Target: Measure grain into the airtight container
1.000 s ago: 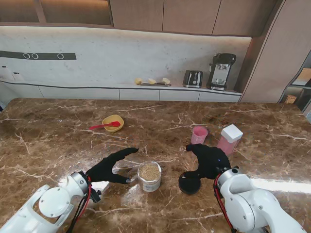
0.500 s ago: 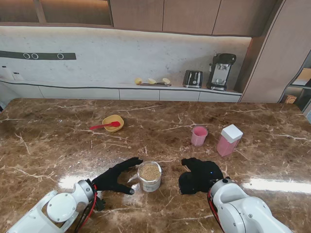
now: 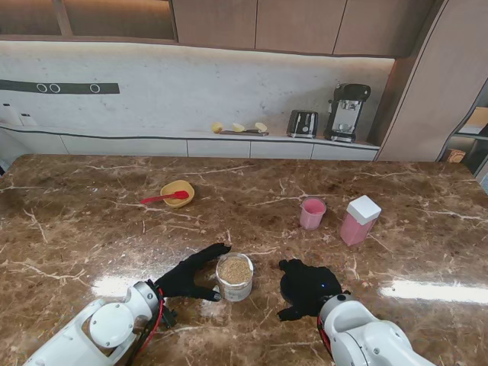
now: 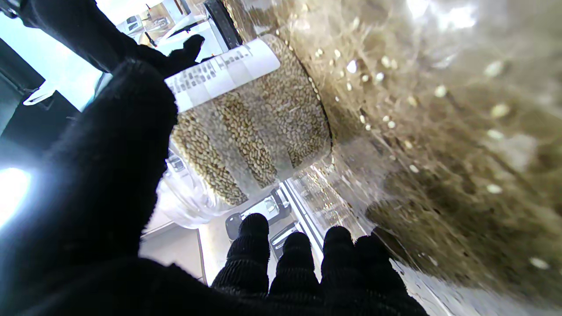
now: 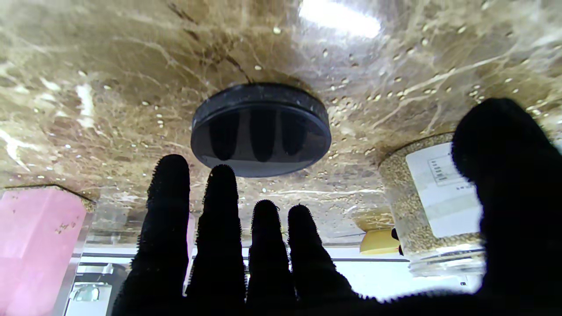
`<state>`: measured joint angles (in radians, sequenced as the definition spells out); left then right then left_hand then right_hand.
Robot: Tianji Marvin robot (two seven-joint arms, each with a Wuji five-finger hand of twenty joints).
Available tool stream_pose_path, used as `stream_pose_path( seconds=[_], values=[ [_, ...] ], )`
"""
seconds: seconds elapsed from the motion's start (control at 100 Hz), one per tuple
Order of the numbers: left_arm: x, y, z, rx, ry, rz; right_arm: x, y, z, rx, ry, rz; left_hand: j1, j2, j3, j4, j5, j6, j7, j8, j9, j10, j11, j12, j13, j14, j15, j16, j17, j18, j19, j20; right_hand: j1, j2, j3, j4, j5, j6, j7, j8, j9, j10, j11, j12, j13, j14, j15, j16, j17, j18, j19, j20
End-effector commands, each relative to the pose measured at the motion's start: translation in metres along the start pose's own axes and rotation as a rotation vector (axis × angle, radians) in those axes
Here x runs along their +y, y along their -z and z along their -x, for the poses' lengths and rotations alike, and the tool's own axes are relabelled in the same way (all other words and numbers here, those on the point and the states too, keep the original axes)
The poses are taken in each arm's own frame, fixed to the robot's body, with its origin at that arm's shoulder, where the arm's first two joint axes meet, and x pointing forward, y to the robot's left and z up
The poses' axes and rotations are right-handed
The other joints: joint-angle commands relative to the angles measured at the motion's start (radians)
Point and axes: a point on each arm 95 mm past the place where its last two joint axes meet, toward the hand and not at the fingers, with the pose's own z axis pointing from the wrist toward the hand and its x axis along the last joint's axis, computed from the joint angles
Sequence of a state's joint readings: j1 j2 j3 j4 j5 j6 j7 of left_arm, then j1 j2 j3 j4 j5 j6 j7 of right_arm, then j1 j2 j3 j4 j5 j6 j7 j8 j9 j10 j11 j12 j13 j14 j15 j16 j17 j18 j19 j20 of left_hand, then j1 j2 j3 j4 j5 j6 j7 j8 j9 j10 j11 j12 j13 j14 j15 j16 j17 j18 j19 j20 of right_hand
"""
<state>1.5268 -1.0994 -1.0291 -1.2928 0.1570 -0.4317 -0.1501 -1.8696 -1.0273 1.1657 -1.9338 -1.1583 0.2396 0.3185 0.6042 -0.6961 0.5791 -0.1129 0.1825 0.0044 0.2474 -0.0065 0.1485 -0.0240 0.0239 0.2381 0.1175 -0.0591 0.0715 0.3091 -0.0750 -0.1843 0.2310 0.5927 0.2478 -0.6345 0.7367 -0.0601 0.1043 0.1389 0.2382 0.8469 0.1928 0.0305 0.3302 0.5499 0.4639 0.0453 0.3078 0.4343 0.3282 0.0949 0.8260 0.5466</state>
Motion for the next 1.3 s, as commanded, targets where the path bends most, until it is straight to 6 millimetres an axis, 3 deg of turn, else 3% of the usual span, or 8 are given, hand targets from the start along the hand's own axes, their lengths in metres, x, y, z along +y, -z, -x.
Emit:
stream_pose_path(
  seconds=[0.0, 0.11, 0.49, 0.7, 0.81, 0.88, 1.07, 1.29],
  values=[
    [0.008, -0.004, 0.004, -0.024, 0.008, 0.027, -0.011, 0.0, 0.001, -0.01, -0.008, -0.034, -0.064, -0.036, 0.023, -0.023, -0.049, 0.011, -0.303, -0.013, -0.033, -0.016, -0.023, -0.001, -0.037, 0.011, -0.021, -0.004, 0.017, 0.129, 0.01, 0.018, -0.045, -0.004, -0.006, 0.023, -0.04, 0.011, -0.033, 0.02, -0.047, 0.029, -0.014, 0.004, -0.045, 0.011, 0.008, 0.03, -0.009, 0.008, -0.012, 0.03],
    [0.01, -0.01, 0.006, -0.034, 0.017, 0.031, -0.012, -0.001, 0.001, -0.014, -0.009, -0.026, -0.067, -0.04, 0.024, -0.025, -0.049, 0.011, -0.303, -0.013, -0.033, -0.012, -0.026, -0.006, -0.042, 0.014, -0.019, -0.003, 0.014, 0.133, 0.007, 0.023, -0.043, -0.003, -0.009, 0.022, -0.021, 0.012, -0.095, -0.009, -0.049, 0.032, -0.043, -0.009, -0.058, 0.011, 0.009, 0.027, -0.017, 0.008, -0.021, 0.04],
    [0.021, -0.024, 0.013, -0.049, 0.01, 0.095, -0.02, -0.006, 0.002, -0.05, 0.036, 0.006, -0.068, -0.038, 0.017, -0.026, -0.048, -0.037, -0.303, -0.013, -0.032, -0.012, -0.02, -0.006, -0.063, 0.014, -0.029, -0.011, 0.012, 0.152, -0.002, 0.038, -0.021, -0.002, -0.019, 0.02, -0.01, 0.007, -0.128, -0.026, -0.048, 0.031, -0.05, 0.0, -0.055, 0.005, 0.018, 0.027, -0.012, 0.008, -0.024, 0.046],
    [0.025, -0.025, 0.015, -0.048, 0.019, 0.121, -0.022, -0.007, 0.003, -0.066, 0.032, 0.006, -0.056, -0.042, 0.014, -0.023, -0.042, -0.081, -0.29, -0.001, -0.034, -0.001, -0.025, -0.008, -0.071, 0.057, -0.029, -0.005, 0.001, 0.181, -0.016, 0.047, -0.014, -0.002, -0.025, 0.022, -0.009, 0.004, -0.121, -0.013, -0.042, 0.03, -0.037, 0.006, -0.053, 0.002, 0.023, 0.026, -0.015, 0.006, -0.024, 0.048],
    [0.027, -0.026, 0.017, -0.047, 0.028, 0.13, -0.023, -0.008, 0.004, -0.075, 0.029, 0.005, -0.048, -0.043, 0.017, -0.023, -0.041, -0.123, -0.269, 0.103, -0.037, 0.011, -0.026, -0.024, -0.082, 0.117, -0.037, 0.021, 0.0, 0.217, -0.054, 0.064, -0.007, -0.003, -0.028, 0.024, -0.015, 0.004, -0.101, 0.017, -0.041, 0.028, -0.014, 0.011, -0.05, -0.001, 0.028, 0.024, -0.015, 0.004, -0.023, 0.049],
    [0.028, -0.026, 0.019, -0.051, 0.042, 0.133, -0.023, -0.009, 0.004, -0.077, 0.03, 0.002, -0.045, -0.044, 0.018, -0.023, -0.045, -0.142, -0.25, 0.187, -0.037, 0.015, -0.031, -0.036, -0.084, 0.139, -0.045, 0.011, 0.005, 0.231, -0.08, 0.039, -0.005, -0.003, -0.028, 0.024, -0.016, 0.005, -0.098, 0.022, -0.039, 0.029, -0.011, 0.01, -0.05, -0.001, 0.028, 0.024, -0.015, 0.004, -0.023, 0.049],
    [0.03, -0.026, 0.021, -0.057, 0.06, 0.133, -0.023, -0.009, 0.003, -0.07, 0.031, -0.002, -0.035, -0.036, 0.015, -0.02, -0.056, -0.174, -0.17, 0.443, -0.038, 0.021, -0.029, -0.041, -0.087, 0.156, -0.043, -0.001, 0.005, 0.246, -0.088, 0.0, -0.003, -0.003, -0.031, 0.023, -0.019, 0.001, -0.087, 0.039, -0.037, 0.025, 0.002, 0.009, -0.046, -0.006, 0.034, 0.025, -0.012, 0.001, -0.02, 0.05],
    [0.03, -0.026, 0.021, -0.058, 0.067, 0.117, -0.024, -0.006, -0.001, -0.052, 0.051, 0.012, -0.04, -0.023, 0.012, -0.02, -0.057, -0.169, -0.155, 0.474, -0.037, 0.017, -0.028, -0.037, -0.085, 0.139, -0.038, 0.006, 0.005, 0.252, -0.084, 0.002, -0.003, -0.003, -0.031, 0.024, -0.02, -0.007, -0.07, 0.059, -0.035, 0.02, 0.022, 0.008, -0.039, -0.026, 0.057, 0.035, -0.005, -0.012, -0.007, 0.057]
  ],
)
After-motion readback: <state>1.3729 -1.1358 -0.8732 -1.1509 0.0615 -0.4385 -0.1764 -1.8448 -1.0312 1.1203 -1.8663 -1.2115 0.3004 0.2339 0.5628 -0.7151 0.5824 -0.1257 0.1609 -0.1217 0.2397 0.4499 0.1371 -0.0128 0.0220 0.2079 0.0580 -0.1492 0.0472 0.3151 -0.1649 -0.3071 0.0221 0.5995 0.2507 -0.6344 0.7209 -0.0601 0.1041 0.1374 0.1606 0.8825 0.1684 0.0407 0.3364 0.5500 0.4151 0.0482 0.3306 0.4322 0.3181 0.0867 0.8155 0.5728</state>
